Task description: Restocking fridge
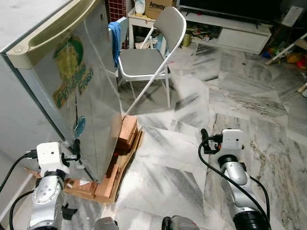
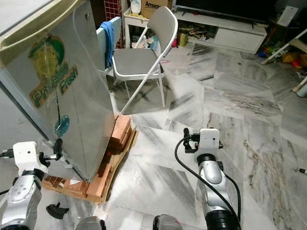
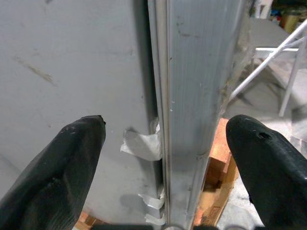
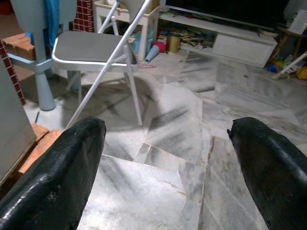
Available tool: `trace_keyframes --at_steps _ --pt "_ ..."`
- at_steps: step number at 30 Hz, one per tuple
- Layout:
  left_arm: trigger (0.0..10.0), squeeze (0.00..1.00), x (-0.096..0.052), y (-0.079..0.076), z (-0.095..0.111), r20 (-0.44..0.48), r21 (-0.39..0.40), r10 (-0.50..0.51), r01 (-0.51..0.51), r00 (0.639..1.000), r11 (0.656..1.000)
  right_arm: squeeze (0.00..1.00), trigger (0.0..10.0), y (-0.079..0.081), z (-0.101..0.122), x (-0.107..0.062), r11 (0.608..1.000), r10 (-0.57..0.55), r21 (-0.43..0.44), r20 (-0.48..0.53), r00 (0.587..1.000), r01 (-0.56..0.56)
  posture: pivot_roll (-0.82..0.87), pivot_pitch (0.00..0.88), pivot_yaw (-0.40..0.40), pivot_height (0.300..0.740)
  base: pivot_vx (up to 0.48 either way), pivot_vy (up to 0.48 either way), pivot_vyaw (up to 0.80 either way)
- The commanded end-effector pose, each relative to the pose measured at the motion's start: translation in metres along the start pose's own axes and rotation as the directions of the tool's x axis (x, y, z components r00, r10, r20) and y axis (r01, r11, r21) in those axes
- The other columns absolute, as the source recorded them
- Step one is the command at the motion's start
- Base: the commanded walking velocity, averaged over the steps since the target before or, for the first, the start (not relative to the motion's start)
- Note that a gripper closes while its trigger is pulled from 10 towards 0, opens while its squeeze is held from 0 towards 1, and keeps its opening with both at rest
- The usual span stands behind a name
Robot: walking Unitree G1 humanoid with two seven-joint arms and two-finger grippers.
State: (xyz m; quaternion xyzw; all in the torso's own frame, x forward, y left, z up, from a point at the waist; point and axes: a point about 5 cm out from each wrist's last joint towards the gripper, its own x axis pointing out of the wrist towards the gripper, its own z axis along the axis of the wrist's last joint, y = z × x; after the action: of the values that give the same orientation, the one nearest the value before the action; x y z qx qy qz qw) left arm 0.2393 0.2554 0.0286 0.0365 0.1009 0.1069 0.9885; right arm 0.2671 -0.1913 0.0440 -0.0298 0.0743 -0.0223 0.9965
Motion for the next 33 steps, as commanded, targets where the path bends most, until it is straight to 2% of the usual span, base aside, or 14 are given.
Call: trace_keyframes --at_steps 1,5,10,11,13,15,16,17,19,20,22,24,26,33 --pt "10.0 0.00 0.009 -0.006 0.007 0.024 0.005 -0.012 0.011 1.000 1.000 0.00 10.0 -0.001 -0.004 -0.001 1.000 0.013 -0.014 -0.027 1.000 -0.014 0.08 0.016 -0.061 0.740 0.000 0.000 0.00" --pt "10.0 0.00 0.027 -0.026 0.021 0.044 -0.019 -0.088 0.089 0.995 0.996 0.00 10.0 -0.006 -0.010 -0.004 0.999 0.026 -0.033 -0.061 0.998 -0.028 0.07 0.009 -0.066 0.740 0.000 0.000 0.00" --pt "10.0 0.00 0.036 -0.072 0.033 0.059 0.008 -0.256 0.256 0.965 0.967 0.00 10.0 -0.020 -0.011 -0.005 0.997 -0.037 -0.070 -0.062 0.997 0.032 0.06 0.002 -0.064 0.740 0.000 0.000 0.00" --pt "10.0 0.00 0.033 -0.099 0.036 0.075 0.025 -0.361 0.360 0.930 0.933 0.00 10.0 -0.025 -0.012 -0.007 0.995 -0.070 -0.077 -0.067 0.995 0.065 0.05 0.000 -0.063 0.740 0.000 0.000 0.00" --pt "10.0 0.00 0.030 -0.112 0.036 0.083 0.035 -0.415 0.414 0.906 0.910 0.00 10.0 -0.026 -0.013 -0.008 0.994 -0.083 -0.081 -0.071 0.994 0.077 0.05 0.000 -0.060 0.740 0.000 0.000 0.00" --pt "10.0 0.00 0.020 -0.132 0.039 0.109 0.052 -0.523 0.521 0.845 0.852 0.00 10.0 -0.030 -0.014 -0.011 0.991 -0.100 -0.101 -0.070 0.993 0.092 0.04 0.000 -0.061 0.740 0.000 0.000 0.00" --pt "10.0 0.00 0.007 -0.153 0.041 0.131 0.015 -0.631 0.635 0.765 0.773 0.00 10.0 -0.037 -0.018 -0.016 0.985 -0.126 -0.129 -0.081 0.989 0.115 0.04 0.000 -0.064 0.740 0.000 0.000 0.00" --pt "10.0 0.00 0.000 -0.160 0.041 0.134 -0.013 -0.676 0.683 0.725 0.730 0.00 10.0 -0.041 -0.021 -0.019 0.982 -0.138 -0.140 -0.091 0.986 0.125 0.04 0.000 -0.065 0.740 0.000 0.000 0.00" --pt "10.0 0.00 -0.008 -0.168 0.041 0.131 -0.031 -0.729 0.738 0.672 0.675 0.00 10.0 -0.046 -0.025 -0.023 0.979 -0.158 -0.149 -0.110 0.981 0.141 0.04 0.001 -0.065 0.740 0.000 0.000 0.00" --pt "10.0 0.00 -0.013 -0.170 0.038 0.121 -0.015 -0.742 0.749 0.659 0.663 0.00 10.0 -0.052 -0.031 -0.027 0.976 -0.185 -0.139 -0.139 0.973 0.166 0.05 0.002 -0.065 0.740 0.000 0.000 0.00" --pt "10.0 0.00 -0.012 -0.167 0.035 0.110 -0.011 -0.730 0.736 0.674 0.677 0.00 10.0 -0.055 -0.035 -0.029 0.975 -0.203 -0.124 -0.156 0.967 0.185 0.05 0.002 -0.066 0.740 0.000 0.000 0.00" --pt "10.0 0.00 -0.008 -0.156 0.026 0.081 -0.005 -0.694 0.696 0.716 0.718 0.00 10.0 -0.058 -0.036 -0.029 0.974 -0.216 -0.108 -0.165 0.962 0.200 0.05 0.002 -0.066 0.740 0.000 0.000 0.00" --pt "10.0 0.00 -0.002 -0.133 0.018 0.046 -0.008 -0.622 0.623 0.782 0.782 0.00 10.0 -0.056 -0.035 -0.028 0.974 -0.210 -0.115 -0.153 0.966 0.194 0.05 0.002 -0.067 0.740 0.000 0.000 0.00" --pt "10.0 0.00 -0.003 -0.097 0.014 0.030 0.011 -0.533 0.533 0.845 0.846 0.00 10.0 -0.055 -0.033 -0.028 0.973 -0.212 -0.123 -0.138 0.967 0.196 0.07 0.008 -0.066 0.740 0.000 0.000 0.00"
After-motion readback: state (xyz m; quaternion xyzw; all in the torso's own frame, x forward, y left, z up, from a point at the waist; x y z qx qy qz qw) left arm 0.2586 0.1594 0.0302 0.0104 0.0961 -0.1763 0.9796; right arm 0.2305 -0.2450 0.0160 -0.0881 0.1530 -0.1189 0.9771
